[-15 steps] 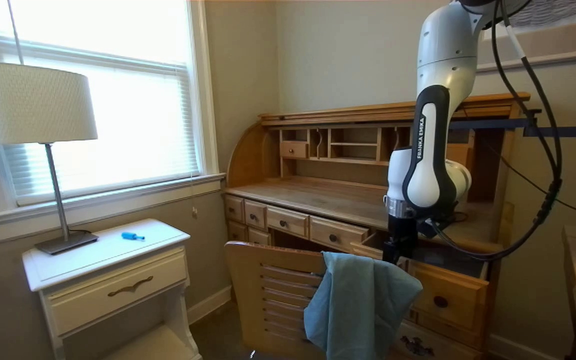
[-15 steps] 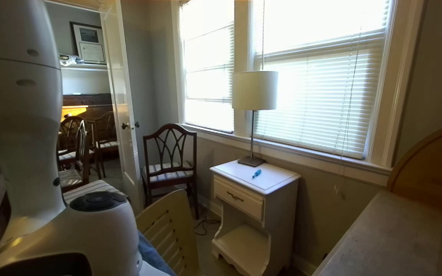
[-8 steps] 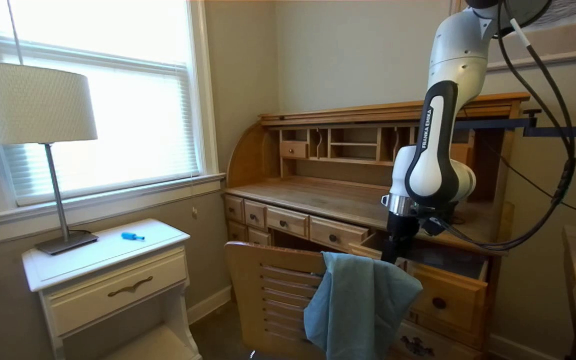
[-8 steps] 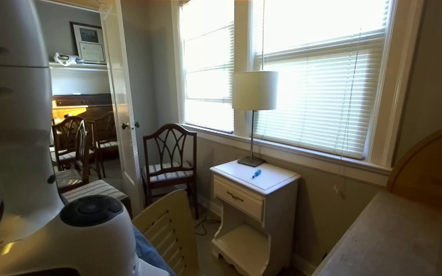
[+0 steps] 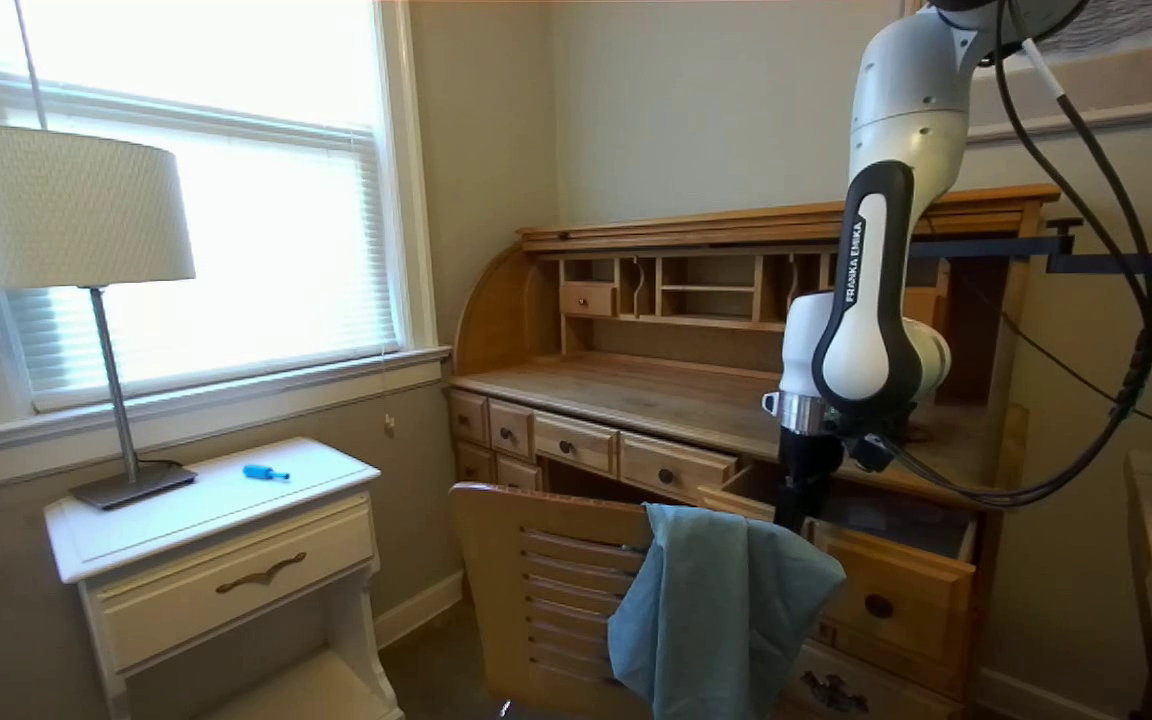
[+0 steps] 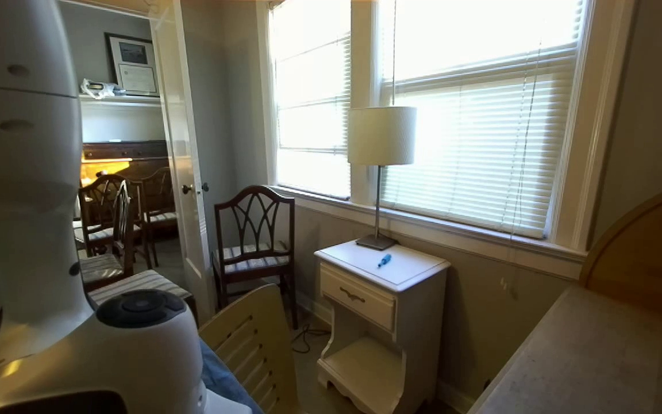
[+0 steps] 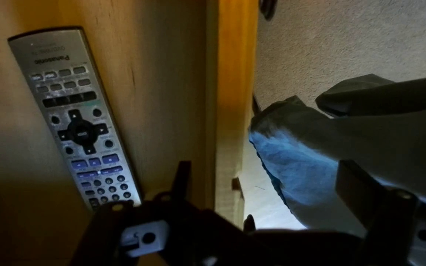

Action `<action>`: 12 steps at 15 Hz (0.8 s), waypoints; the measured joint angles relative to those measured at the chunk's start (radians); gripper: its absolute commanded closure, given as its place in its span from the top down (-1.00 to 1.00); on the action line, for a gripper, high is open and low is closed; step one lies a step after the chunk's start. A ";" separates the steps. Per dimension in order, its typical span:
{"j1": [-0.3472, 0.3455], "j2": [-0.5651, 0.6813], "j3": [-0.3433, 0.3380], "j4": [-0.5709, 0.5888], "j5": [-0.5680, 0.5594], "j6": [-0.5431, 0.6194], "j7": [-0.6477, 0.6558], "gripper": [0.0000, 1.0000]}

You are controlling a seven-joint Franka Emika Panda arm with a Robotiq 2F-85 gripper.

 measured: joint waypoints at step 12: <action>0.244 -0.144 -0.278 -0.114 0.016 0.007 0.046 0.82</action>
